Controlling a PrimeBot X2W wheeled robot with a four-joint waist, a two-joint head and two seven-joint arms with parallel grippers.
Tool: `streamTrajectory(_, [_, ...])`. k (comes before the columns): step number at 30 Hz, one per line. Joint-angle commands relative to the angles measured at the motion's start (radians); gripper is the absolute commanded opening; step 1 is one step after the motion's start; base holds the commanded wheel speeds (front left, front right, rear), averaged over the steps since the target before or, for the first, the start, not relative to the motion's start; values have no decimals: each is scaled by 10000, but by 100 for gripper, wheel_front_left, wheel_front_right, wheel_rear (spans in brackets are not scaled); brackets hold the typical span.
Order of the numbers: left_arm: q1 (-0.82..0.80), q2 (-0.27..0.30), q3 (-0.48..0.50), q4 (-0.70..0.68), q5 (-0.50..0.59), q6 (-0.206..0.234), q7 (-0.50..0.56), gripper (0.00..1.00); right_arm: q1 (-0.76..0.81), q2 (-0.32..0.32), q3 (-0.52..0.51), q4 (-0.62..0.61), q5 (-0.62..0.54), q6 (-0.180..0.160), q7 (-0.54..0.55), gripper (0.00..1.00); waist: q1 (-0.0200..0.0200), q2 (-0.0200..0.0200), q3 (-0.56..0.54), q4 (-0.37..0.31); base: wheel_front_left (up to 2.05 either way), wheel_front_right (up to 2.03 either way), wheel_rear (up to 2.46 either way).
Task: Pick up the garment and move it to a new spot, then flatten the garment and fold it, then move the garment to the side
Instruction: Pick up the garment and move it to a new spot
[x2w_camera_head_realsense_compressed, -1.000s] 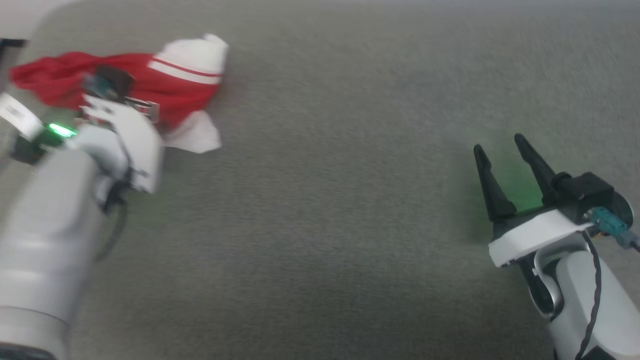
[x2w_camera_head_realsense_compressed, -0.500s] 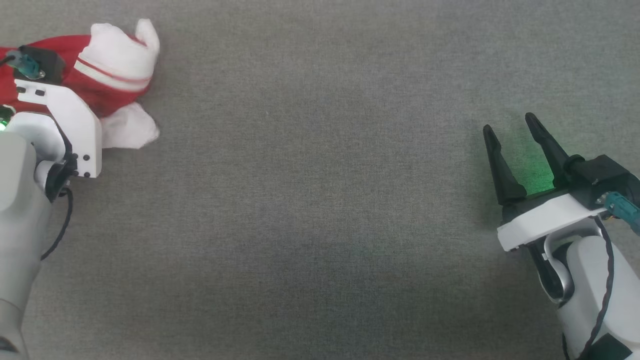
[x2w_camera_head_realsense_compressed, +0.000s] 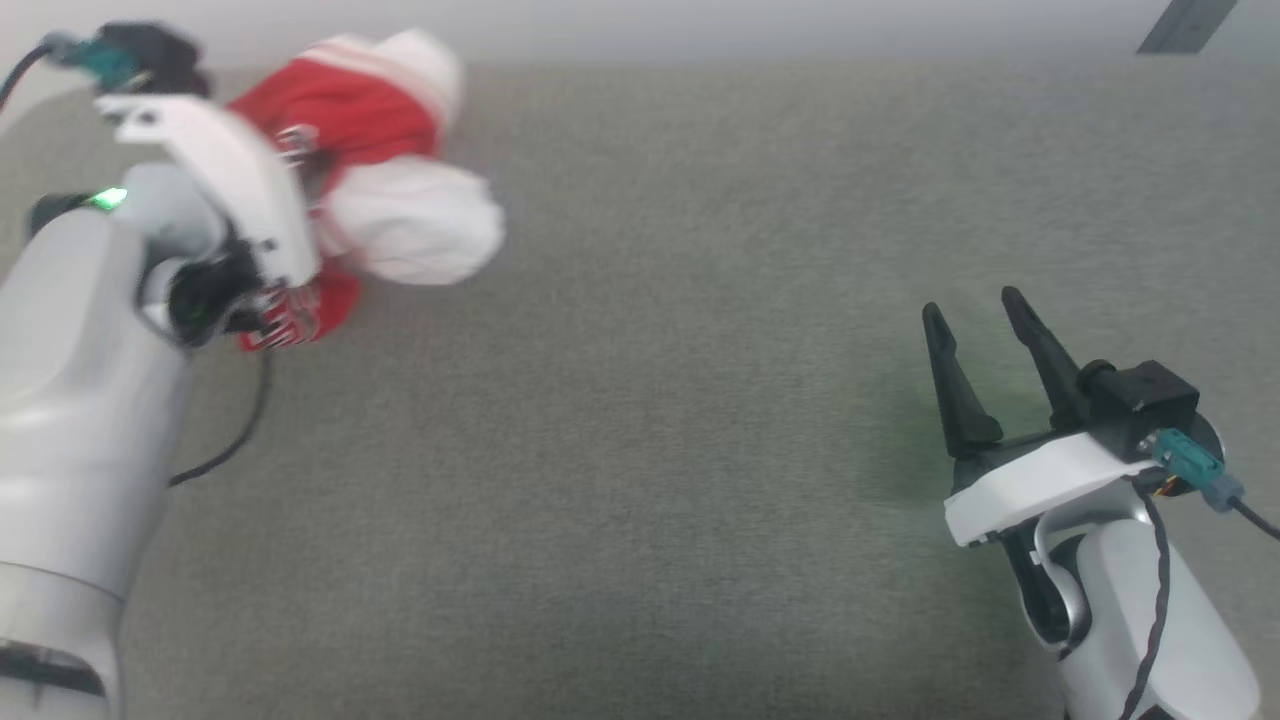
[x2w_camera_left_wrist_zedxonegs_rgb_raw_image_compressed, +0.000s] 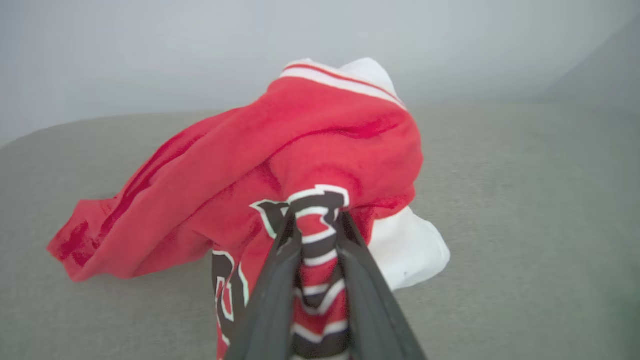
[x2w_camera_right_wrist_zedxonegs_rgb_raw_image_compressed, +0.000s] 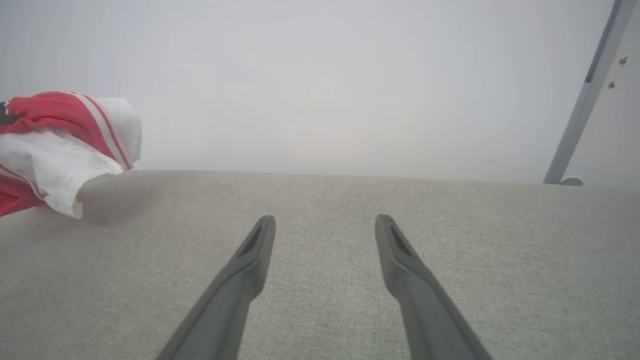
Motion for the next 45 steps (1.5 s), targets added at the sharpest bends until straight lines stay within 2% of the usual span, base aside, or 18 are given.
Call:
streamTrajectory(1, [-117,-96,-83,-226,-139,-10,118,0,116,54,-61,4,-20,1,-31,100,0,0,-206,-162,0,0,0])
streamTrajectory(8, [293,-718,-839,-2649,-1450,-11,1562,0,281,457,-407,-101,59,1,-31,100,0,0,-133,-1019,0,0,0])
streamTrajectory(13, [284,-1555,-1622,-3168,-1331,99,2333,0,158,574,-741,-242,201,1,-31,100,0,0,335,-1922,0,0,0])
streamTrajectory(18, [-164,-2201,-2258,-2375,-967,221,2671,0,-91,765,-1034,-404,396,1,-31,100,0,0,933,-2957,0,0,0])
streamTrajectory(22, [-595,-2563,-2544,-1229,-655,226,2594,0,-213,898,-1158,-398,571,1,-31,100,0,0,1349,-3707,0,0,0])
streamTrajectory(27, [-1045,-2424,-3204,198,-159,89,2812,0,-280,1000,-1120,-325,793,1,-31,100,0,0,1724,-4345,0,0,0])
streamTrajectory(32, [-960,-2149,-4034,1053,77,40,3200,0,-231,1027,-1071,-328,972,1,-31,100,0,0,1835,-4550,0,0,0])
streamTrajectory(33, [-919,-2111,-4240,1062,63,34,3273,10,-217,1029,-1058,-326,1015,1,-31,100,0,0,1833,-4537,0,0,0])
streamTrajectory(35, [-884,-2021,-4596,902,-65,28,3285,45,-230,1030,-1024,-314,1044,1,-31,100,0,0,1790,-4440,0,0,0])
streamTrajectory(36, [-915,-1935,-4745,794,-112,31,3169,95,-242,1025,-1027,-319,1003,1,-31,100,0,0,1744,-4368,0,0,0])
streamTrajectory(37, [-941,-1868,-4848,663,-161,30,3031,100,-249,1018,-1034,-331,935,1,-31,100,0,0,1680,-4277,0,0,0])
streamTrajectory(42, [-1182,-1645,-5210,31,-445,27,2200,100,-210,1012,-1033,-337,637,1,-31,100,0,0,1251,-3798,0,0,0])
streamTrajectory(45, [-1203,-1650,-5143,-574,-1019,10,1060,100,-7,892,-1026,-291,278,1,-31,100,0,0,626,-3139,0,0,0])
